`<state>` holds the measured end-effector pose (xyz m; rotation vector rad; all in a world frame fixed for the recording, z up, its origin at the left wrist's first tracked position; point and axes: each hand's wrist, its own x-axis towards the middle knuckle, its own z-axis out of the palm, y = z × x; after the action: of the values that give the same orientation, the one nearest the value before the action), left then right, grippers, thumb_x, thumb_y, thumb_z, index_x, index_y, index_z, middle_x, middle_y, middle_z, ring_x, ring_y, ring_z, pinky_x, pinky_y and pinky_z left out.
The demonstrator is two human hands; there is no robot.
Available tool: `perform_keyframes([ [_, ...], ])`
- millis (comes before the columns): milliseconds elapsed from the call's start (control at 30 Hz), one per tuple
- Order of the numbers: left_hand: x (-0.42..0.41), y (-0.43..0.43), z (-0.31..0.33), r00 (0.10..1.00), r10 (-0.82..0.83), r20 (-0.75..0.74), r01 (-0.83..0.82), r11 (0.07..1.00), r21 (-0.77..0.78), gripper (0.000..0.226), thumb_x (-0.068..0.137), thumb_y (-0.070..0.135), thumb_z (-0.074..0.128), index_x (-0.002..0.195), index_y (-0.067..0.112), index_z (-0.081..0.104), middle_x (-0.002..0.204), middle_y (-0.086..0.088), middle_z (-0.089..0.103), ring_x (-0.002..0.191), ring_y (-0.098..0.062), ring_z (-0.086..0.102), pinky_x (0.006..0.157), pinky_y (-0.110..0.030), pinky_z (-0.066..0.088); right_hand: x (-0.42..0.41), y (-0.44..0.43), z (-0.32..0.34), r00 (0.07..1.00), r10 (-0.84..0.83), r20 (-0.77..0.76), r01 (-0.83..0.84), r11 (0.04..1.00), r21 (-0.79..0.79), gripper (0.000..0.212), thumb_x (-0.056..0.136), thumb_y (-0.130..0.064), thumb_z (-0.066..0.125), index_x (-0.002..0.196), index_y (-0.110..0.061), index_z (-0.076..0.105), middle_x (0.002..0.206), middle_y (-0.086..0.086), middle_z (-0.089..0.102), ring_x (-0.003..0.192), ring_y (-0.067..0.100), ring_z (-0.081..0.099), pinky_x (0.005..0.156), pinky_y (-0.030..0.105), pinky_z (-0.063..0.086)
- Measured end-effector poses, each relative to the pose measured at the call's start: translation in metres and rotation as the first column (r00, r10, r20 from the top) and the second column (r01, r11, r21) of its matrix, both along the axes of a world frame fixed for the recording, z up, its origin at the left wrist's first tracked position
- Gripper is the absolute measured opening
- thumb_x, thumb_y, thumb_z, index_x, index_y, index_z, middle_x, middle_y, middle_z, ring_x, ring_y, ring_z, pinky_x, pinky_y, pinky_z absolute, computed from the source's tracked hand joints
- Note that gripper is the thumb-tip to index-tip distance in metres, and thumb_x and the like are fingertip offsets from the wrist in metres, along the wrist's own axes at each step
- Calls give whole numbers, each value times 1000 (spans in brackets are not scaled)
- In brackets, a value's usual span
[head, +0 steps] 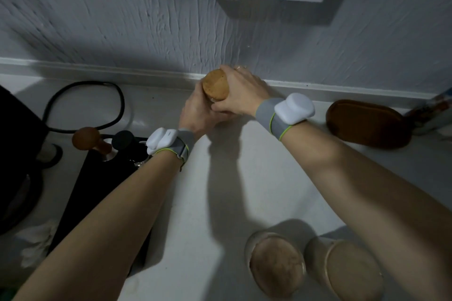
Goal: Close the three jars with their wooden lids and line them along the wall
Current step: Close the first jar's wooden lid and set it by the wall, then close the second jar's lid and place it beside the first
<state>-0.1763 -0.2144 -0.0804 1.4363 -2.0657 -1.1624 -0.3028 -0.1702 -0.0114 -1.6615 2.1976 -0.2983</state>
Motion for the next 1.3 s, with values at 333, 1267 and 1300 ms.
perform_keyframes([
  [333,51,24,19,932,-183,314,125,973,196,75,86,50,72,146,12,47,138,-15,62,123,-30,62,96,-32,48,9,60,46,982,29,-186,-28,1000,12,41,84,-35,64,121,-17,62,126,13,60,114,37,58,86,38,47],
  [1267,104,278,15,888,-436,145,406,892,196,108,57,50,87,147,15,38,138,-10,61,127,-31,59,106,-45,46,74,279,27,919,383,-94,-315,856,409,75,76,-30,76,143,-31,41,138,2,44,122,25,49,90,44,52],
  [1300,102,283,10,909,-399,119,376,910,177,110,54,53,88,145,16,40,136,-7,62,125,-28,60,105,-44,48,75,281,25,919,382,-103,-312,860,403,79,75,-28,77,144,-30,40,139,1,43,123,25,48,90,43,52],
])
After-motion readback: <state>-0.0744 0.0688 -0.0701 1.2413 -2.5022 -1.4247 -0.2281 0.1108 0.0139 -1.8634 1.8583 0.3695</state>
